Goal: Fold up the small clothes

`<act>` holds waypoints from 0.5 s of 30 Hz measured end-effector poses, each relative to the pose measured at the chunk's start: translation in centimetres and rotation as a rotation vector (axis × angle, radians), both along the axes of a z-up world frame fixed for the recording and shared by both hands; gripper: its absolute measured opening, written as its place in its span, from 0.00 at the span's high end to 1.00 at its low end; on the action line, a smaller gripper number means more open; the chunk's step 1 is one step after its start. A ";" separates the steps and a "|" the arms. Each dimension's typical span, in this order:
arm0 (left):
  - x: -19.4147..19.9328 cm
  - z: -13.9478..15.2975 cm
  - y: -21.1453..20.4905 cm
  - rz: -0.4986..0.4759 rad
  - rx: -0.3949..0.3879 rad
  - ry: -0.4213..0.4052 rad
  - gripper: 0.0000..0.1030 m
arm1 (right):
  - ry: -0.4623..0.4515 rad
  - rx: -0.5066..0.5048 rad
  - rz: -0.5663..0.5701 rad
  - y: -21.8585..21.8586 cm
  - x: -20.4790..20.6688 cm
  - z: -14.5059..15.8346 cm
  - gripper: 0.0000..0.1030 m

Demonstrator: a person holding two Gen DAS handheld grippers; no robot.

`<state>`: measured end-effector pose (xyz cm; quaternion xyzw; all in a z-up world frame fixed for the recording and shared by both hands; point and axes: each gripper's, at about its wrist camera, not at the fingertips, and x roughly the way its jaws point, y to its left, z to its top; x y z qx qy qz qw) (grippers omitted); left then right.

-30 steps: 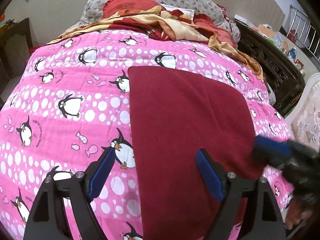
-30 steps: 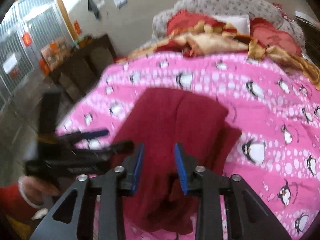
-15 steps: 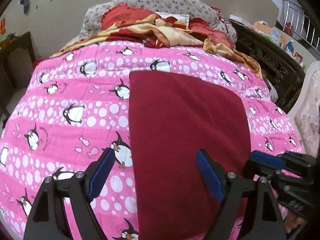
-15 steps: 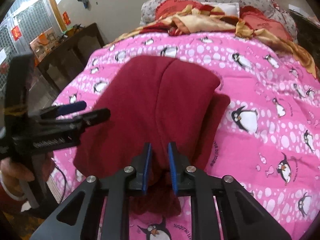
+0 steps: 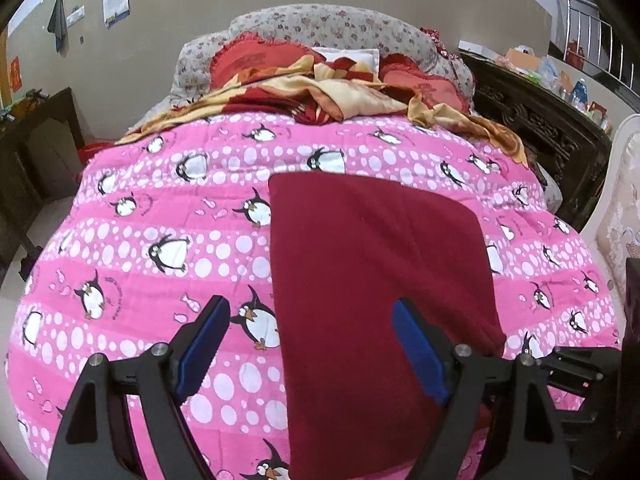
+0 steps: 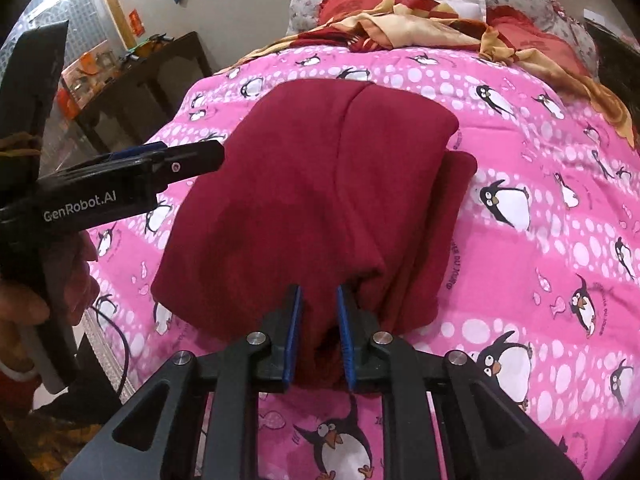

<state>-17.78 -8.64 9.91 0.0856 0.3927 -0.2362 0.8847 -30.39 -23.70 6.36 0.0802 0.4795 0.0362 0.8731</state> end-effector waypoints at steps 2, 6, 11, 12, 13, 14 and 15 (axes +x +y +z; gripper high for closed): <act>-0.3 0.5 0.1 0.000 -0.001 -0.019 0.16 | -0.006 -0.005 0.003 0.0 -0.1 0.9 0.72; -0.9 1.5 0.3 0.012 -0.004 -0.055 0.16 | -0.084 -0.010 -0.038 -0.4 -0.3 3.8 0.62; -1.3 2.6 0.7 0.015 -0.018 -0.066 0.16 | -0.200 -0.029 -0.135 -1.1 -0.1 7.1 0.42; -1.3 2.8 0.8 0.017 -0.019 -0.069 0.16 | -0.204 -0.033 -0.143 -1.0 0.2 7.4 0.42; -1.4 3.1 0.9 0.020 -0.021 -0.076 0.16 | -0.207 -0.037 -0.150 -0.9 0.4 7.7 0.42; -1.5 3.3 1.0 0.023 -0.022 -0.082 0.16 | -0.215 -0.039 -0.155 -0.8 0.6 7.9 0.41; -1.6 3.5 1.1 0.027 -0.026 -0.088 0.16 | -0.219 -0.043 -0.158 -0.6 0.7 8.1 0.41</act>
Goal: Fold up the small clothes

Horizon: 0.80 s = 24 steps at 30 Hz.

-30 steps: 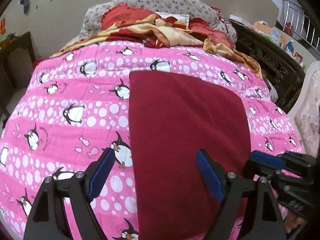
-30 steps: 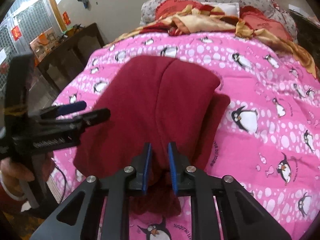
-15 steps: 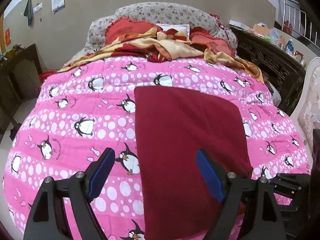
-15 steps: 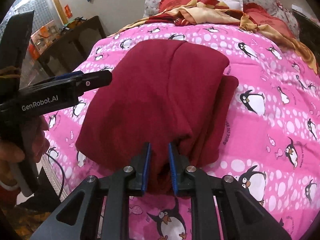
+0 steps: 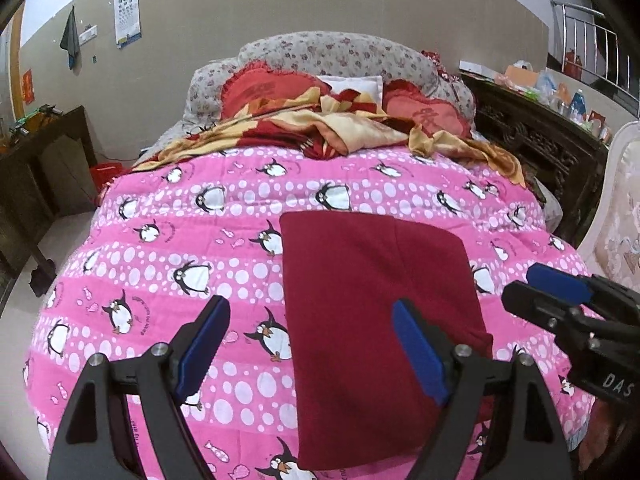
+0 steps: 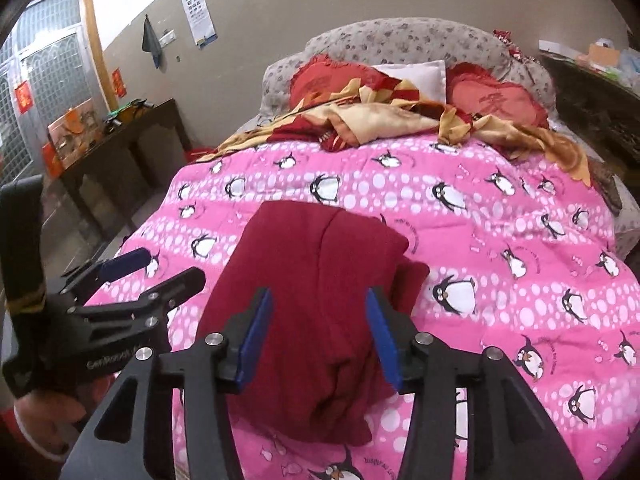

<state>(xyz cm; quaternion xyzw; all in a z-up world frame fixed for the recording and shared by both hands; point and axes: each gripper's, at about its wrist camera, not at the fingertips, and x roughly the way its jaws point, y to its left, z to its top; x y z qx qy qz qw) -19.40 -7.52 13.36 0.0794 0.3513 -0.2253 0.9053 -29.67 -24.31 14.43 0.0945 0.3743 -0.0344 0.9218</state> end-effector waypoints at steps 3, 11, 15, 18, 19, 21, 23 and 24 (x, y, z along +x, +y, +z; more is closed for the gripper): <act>-0.2 0.4 0.3 0.005 -0.012 -0.010 0.16 | -0.004 -0.024 -0.002 0.5 0.3 0.1 0.39; -0.9 0.8 0.5 0.006 -0.018 -0.028 0.16 | 0.013 -0.036 -0.013 0.9 0.2 -0.3 0.38; -0.9 0.7 0.5 0.004 -0.018 -0.025 0.16 | 0.020 -0.034 -0.028 0.6 0.1 -0.5 0.38; -0.9 0.7 0.6 0.006 -0.021 -0.024 0.16 | 0.023 -0.030 -0.035 0.4 0.2 -0.6 0.38; -0.9 0.7 0.6 0.006 -0.022 -0.023 0.16 | 0.025 -0.030 -0.036 0.4 0.2 -0.6 0.38; -0.9 0.7 0.6 0.006 -0.019 -0.022 0.16 | 0.029 -0.028 -0.035 0.4 0.4 -0.7 0.38; -0.8 0.6 0.6 0.008 -0.018 -0.019 0.16 | 0.033 -0.026 -0.033 0.5 0.5 -0.8 0.38; -0.8 0.5 0.6 0.010 -0.018 -0.016 0.16 | 0.034 -0.026 -0.030 0.6 0.6 -0.9 0.38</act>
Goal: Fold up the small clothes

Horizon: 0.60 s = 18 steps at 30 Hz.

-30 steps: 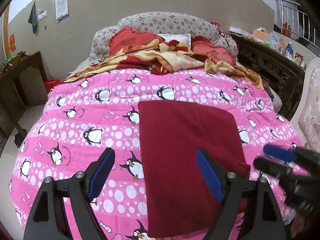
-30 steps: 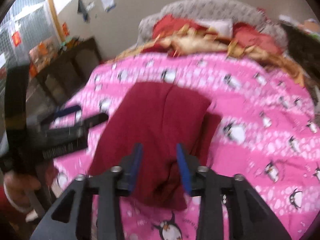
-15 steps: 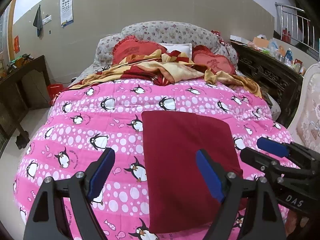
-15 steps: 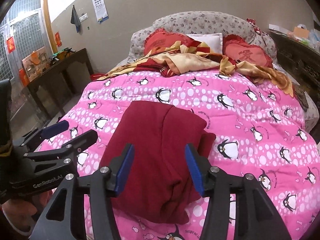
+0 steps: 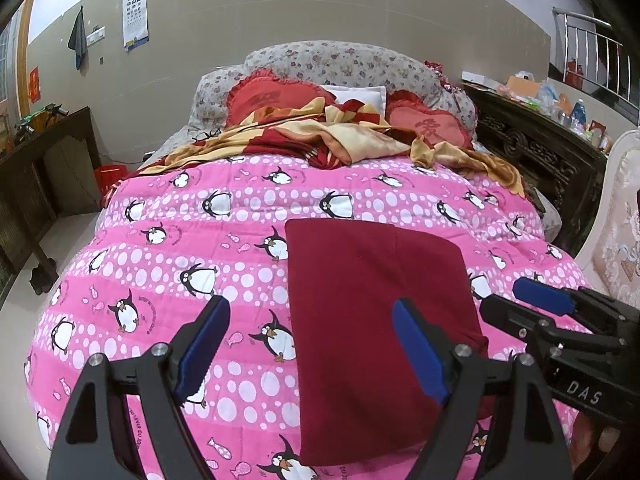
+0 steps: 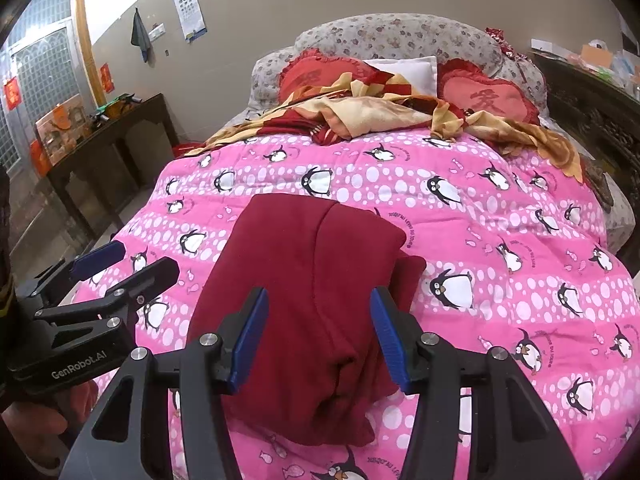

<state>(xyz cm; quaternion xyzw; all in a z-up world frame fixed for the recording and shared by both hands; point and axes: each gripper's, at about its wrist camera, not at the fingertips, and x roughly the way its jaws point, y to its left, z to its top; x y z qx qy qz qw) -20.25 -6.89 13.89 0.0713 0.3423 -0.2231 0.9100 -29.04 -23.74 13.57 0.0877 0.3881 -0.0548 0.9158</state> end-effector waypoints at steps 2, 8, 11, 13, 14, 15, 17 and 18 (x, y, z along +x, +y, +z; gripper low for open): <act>0.1 -0.2 0.1 0.004 -0.001 0.005 0.16 | 0.003 0.000 0.005 0.1 0.2 -0.1 0.38; 0.6 -0.6 0.3 0.012 -0.003 0.015 0.16 | 0.011 0.003 0.010 0.4 0.6 -0.4 0.38; 0.7 -0.7 0.4 0.012 -0.003 0.016 0.16 | 0.016 0.008 0.008 0.4 0.8 -0.6 0.38; 0.8 -0.8 0.5 0.013 -0.006 0.019 0.16 | 0.020 0.010 0.008 0.3 0.9 -0.7 0.38; 0.8 -0.8 0.4 0.013 -0.006 0.021 0.16 | 0.021 0.009 0.008 0.4 0.9 -0.7 0.38; 0.9 -0.9 0.4 0.014 -0.006 0.022 0.16 | 0.023 0.009 0.009 0.4 0.9 -0.8 0.38; 1.0 -1.1 0.5 0.015 -0.004 0.022 0.16 | 0.027 0.011 0.011 0.4 1.0 -0.9 0.38; 1.0 -1.1 0.5 0.015 -0.004 0.022 0.16 | 0.028 0.012 0.011 0.5 1.0 -0.9 0.38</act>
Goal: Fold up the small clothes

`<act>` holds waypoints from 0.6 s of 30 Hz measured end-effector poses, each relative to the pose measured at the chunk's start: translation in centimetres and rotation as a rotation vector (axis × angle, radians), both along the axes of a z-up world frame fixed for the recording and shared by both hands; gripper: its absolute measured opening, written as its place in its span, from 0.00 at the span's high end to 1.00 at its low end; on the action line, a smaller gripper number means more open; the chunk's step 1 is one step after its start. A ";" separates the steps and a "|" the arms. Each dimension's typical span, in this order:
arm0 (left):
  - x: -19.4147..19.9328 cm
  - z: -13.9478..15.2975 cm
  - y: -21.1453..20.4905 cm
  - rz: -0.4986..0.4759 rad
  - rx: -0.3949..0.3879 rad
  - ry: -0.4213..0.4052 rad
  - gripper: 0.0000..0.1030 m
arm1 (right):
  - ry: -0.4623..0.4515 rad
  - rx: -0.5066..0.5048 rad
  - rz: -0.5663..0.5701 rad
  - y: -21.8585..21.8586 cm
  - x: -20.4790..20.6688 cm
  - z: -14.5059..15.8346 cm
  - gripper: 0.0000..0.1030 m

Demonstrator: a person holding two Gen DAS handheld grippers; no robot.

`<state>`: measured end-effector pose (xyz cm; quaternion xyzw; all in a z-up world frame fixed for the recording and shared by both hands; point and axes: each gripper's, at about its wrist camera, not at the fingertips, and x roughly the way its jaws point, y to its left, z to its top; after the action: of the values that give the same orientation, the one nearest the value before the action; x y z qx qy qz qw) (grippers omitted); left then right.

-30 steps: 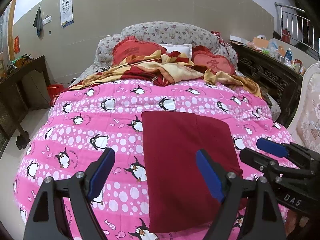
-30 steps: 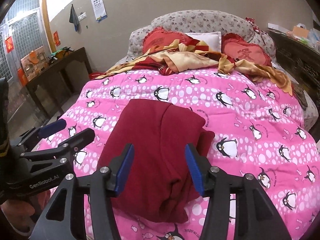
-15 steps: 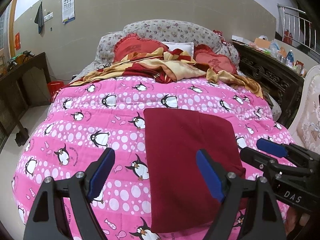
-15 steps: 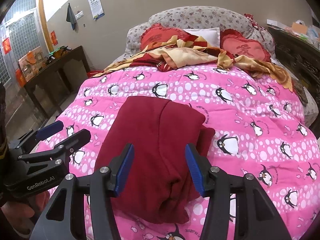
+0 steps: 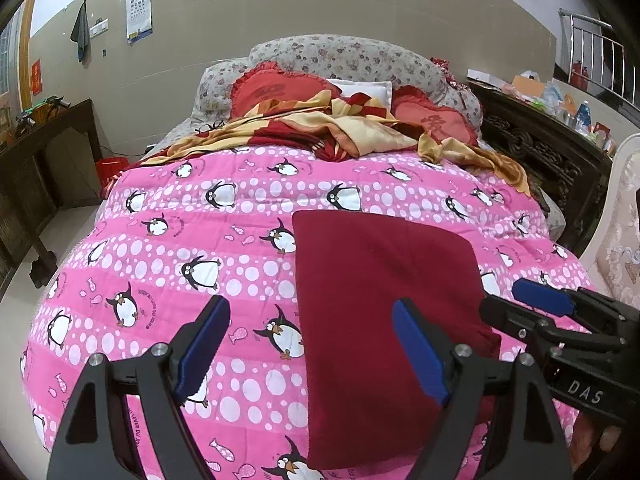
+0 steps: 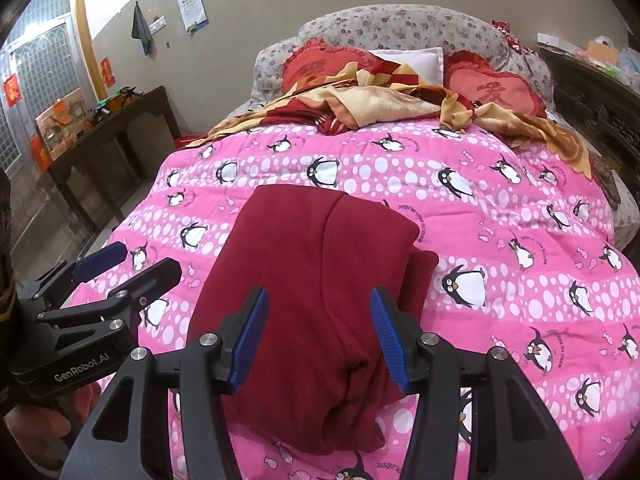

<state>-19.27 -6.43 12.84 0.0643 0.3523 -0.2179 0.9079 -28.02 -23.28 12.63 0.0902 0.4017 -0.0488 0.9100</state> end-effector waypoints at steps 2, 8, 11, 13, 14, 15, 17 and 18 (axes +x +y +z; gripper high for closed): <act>0.1 -0.1 0.0 0.000 0.000 0.005 0.16 | 0.004 0.002 0.000 0.0 0.1 -0.2 0.38; 0.2 -0.3 0.0 0.001 0.000 0.008 0.16 | 0.013 0.008 -0.002 -0.1 0.2 -0.5 0.38; 0.5 -0.7 0.1 0.001 0.000 0.016 0.16 | 0.020 0.010 -0.003 -0.2 0.4 -0.7 0.38; 0.6 -1.0 0.0 -0.001 0.000 0.022 0.16 | 0.024 0.011 -0.003 -0.3 0.5 -0.8 0.38; 0.7 -1.1 -0.2 -0.002 0.002 0.023 0.16 | 0.024 0.011 -0.002 -0.3 0.5 -0.8 0.38; 0.8 -1.2 -0.3 -0.005 0.003 0.022 0.16 | 0.026 0.010 -0.003 -0.3 0.6 -0.8 0.38; 0.8 -1.2 -0.5 -0.008 0.005 0.014 0.16 | 0.031 0.013 -0.003 -0.3 0.7 -1.0 0.38; 0.8 -1.3 -0.5 -0.010 0.006 0.010 0.16 | 0.034 0.015 -0.002 -0.4 0.8 -1.1 0.38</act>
<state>-18.49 -6.97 11.56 0.0678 0.3570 -0.2219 0.9048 -27.21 -23.67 11.55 0.0965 0.4174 -0.0484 0.9023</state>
